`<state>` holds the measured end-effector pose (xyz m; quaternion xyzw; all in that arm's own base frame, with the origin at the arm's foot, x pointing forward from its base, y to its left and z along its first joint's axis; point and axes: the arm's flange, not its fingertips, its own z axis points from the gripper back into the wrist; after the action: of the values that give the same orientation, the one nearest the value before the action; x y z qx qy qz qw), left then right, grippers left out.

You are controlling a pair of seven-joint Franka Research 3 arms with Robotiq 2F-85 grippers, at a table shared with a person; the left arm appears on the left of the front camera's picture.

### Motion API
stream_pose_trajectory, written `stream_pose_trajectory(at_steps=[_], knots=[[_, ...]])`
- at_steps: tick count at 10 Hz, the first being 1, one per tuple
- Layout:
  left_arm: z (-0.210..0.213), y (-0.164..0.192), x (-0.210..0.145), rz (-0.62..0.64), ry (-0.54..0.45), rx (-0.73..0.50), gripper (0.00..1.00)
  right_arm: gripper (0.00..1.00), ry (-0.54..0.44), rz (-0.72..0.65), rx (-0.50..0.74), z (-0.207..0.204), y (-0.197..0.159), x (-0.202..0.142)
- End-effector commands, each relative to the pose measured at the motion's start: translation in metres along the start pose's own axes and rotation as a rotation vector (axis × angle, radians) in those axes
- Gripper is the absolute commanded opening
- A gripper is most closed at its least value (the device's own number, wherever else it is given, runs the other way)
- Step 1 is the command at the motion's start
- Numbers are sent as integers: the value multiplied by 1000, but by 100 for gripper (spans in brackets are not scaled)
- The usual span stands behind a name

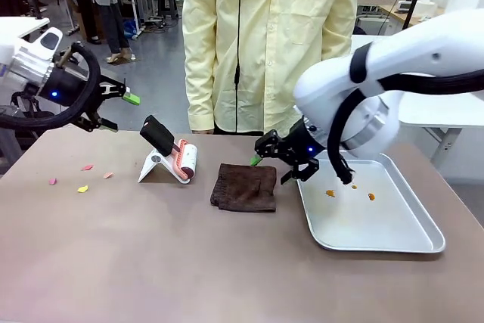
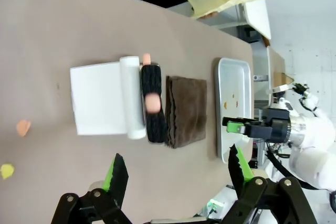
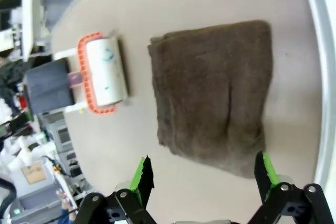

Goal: Clean the surface of the table.
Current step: Hold the Lint Roller with your left hand and the towel with your right hand.

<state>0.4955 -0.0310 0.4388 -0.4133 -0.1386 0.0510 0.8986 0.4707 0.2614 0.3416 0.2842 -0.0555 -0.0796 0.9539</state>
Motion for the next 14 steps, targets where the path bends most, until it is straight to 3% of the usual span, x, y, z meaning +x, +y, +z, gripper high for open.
stream_pose_trajectory(at_steps=[1, 7, 14], knots=[[-17, -11, 21, 25, 38, 11, 100, 100, 8, -71, -66, -15, 22, 29], [-52, 3, 48, 22, 140, 125, 100, 100, -78, -242, -193, -46, 28, 35], [-70, 16, 55, -6, 201, 112, 100, 100, -50, -184, -295, -54, 24, 40]])
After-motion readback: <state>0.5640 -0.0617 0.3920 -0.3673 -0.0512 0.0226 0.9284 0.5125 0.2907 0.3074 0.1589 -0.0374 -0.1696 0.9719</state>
